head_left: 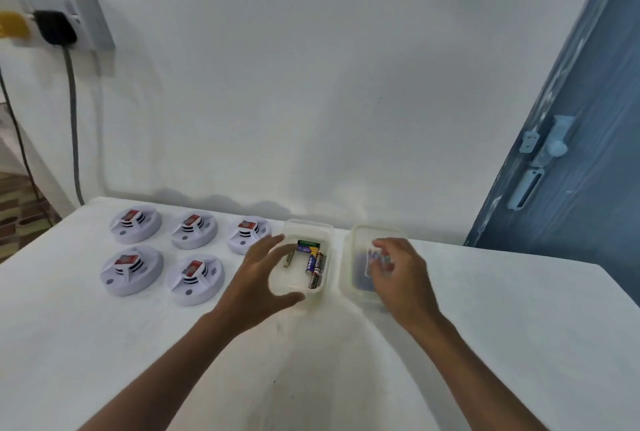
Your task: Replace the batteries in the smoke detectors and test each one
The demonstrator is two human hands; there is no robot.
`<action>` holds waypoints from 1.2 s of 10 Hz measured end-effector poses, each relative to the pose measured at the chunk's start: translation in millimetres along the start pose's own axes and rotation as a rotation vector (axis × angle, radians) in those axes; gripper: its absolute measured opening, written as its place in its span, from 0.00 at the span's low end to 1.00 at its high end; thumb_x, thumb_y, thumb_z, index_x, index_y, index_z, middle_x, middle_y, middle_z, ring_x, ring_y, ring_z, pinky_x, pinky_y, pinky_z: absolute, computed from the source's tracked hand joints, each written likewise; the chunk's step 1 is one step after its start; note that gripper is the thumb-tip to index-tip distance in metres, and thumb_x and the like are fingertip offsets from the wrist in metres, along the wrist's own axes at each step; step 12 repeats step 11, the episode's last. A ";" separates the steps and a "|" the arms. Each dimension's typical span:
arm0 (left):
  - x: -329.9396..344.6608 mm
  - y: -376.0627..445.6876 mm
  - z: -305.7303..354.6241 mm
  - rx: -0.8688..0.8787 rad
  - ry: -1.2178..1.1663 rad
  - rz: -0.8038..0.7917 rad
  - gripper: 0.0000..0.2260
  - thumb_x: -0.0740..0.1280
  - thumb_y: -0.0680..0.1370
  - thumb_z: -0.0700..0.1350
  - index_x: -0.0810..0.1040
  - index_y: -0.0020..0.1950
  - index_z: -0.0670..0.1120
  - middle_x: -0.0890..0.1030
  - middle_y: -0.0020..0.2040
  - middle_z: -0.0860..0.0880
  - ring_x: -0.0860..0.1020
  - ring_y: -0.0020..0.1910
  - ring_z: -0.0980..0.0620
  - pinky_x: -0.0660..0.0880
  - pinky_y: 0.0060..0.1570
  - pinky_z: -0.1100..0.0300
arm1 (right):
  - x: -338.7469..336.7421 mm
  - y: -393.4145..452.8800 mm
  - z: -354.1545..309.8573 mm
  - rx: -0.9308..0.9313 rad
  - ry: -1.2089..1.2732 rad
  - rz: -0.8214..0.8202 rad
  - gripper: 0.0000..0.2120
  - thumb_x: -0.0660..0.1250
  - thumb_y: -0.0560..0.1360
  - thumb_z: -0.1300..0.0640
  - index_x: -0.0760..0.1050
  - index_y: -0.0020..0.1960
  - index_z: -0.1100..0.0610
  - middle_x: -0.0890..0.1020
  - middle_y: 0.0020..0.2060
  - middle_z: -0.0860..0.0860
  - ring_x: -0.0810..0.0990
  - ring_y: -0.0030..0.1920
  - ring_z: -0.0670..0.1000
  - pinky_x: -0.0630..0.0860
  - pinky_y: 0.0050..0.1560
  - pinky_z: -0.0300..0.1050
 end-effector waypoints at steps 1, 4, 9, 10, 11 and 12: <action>6.2 -22.4 -16.3 -0.088 -0.049 0.036 0.39 0.79 0.65 0.54 0.65 0.72 0.55 0.65 0.75 0.49 0.62 0.72 0.55 0.65 0.67 0.57 | 37.9 -35.6 -35.2 -0.071 0.083 -0.092 0.17 0.66 0.72 0.64 0.76 0.61 0.60 0.78 0.54 0.51 0.79 0.52 0.50 0.79 0.56 0.51; 32.4 -45.7 -42.5 -0.320 -0.203 -0.002 0.46 0.78 0.67 0.51 0.54 0.77 0.54 0.60 0.76 0.50 0.68 0.69 0.51 0.69 0.64 0.61 | 110.8 -83.5 -42.9 0.337 -0.081 -0.160 0.38 0.64 0.76 0.58 0.45 0.78 0.53 0.65 0.72 0.53 0.63 0.71 0.53 0.66 0.67 0.46; 33.1 -43.0 -46.2 -0.458 -0.260 -0.043 0.39 0.77 0.68 0.52 0.63 0.75 0.46 0.73 0.70 0.47 0.76 0.62 0.49 0.72 0.62 0.57 | 120.6 -71.7 -37.9 0.433 -0.144 -0.101 0.32 0.67 0.75 0.55 0.59 0.75 0.55 0.71 0.69 0.50 0.65 0.68 0.53 0.69 0.62 0.47; 31.2 -43.6 -45.5 -0.465 -0.263 -0.054 0.40 0.77 0.68 0.53 0.62 0.75 0.48 0.72 0.71 0.48 0.74 0.63 0.50 0.72 0.63 0.55 | 120.9 -72.6 -38.1 0.434 -0.127 -0.097 0.32 0.67 0.74 0.55 0.59 0.75 0.55 0.70 0.69 0.51 0.65 0.68 0.53 0.68 0.63 0.47; 29.7 -44.5 -43.4 -0.451 -0.277 -0.044 0.39 0.76 0.69 0.53 0.61 0.76 0.50 0.69 0.73 0.50 0.72 0.66 0.50 0.71 0.66 0.54 | 119.1 -72.4 -36.3 0.460 -0.040 -0.052 0.32 0.68 0.75 0.57 0.60 0.75 0.56 0.71 0.68 0.52 0.67 0.68 0.53 0.70 0.64 0.47; 29.7 -44.5 -43.4 -0.451 -0.277 -0.044 0.39 0.76 0.69 0.53 0.61 0.76 0.50 0.69 0.73 0.50 0.72 0.66 0.50 0.71 0.66 0.54 | 119.1 -72.4 -36.3 0.460 -0.040 -0.052 0.32 0.68 0.75 0.57 0.60 0.75 0.56 0.71 0.68 0.52 0.67 0.68 0.53 0.70 0.64 0.47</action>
Point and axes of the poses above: each hand's wrist, its own y-axis towards the middle knuckle, its own x-axis out of the palm, z = x × y, the point moved 1 cm from there along y, towards the middle knuckle
